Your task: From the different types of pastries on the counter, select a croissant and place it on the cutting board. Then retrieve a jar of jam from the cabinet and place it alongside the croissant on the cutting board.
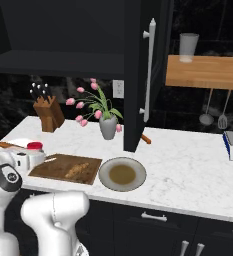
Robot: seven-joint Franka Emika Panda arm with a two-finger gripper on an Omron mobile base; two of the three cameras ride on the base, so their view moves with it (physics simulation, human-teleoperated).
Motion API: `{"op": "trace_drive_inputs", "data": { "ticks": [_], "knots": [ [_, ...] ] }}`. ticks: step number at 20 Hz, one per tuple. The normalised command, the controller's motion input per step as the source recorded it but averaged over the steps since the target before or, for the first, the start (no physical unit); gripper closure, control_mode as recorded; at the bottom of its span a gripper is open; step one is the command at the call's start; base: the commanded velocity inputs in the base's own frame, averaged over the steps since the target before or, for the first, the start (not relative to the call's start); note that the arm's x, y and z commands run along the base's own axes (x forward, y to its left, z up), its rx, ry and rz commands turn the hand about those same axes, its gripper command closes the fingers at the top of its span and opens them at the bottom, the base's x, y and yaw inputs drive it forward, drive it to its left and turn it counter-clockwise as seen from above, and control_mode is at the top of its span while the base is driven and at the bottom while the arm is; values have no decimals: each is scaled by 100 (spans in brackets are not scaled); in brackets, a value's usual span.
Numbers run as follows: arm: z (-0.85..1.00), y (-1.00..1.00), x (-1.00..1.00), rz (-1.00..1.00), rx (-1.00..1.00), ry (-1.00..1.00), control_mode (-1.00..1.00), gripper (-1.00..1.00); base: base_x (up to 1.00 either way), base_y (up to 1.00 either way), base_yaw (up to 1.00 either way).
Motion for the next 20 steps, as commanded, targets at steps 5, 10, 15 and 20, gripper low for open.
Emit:
{"op": "trace_drive_inputs", "data": {
  "ticks": [5,10,15,20],
  "knots": [
    [-29,-40,-10,-9,1,-25,-100,100,0,0,0],
    [12,-26,13,0,-2,-3,-100,100,0,0,0],
    [0,-33,10,0,0,6,-100,100,0,0,0],
    [-17,-25,2,0,1,0,-100,100,0,0,0]
  ]
}}
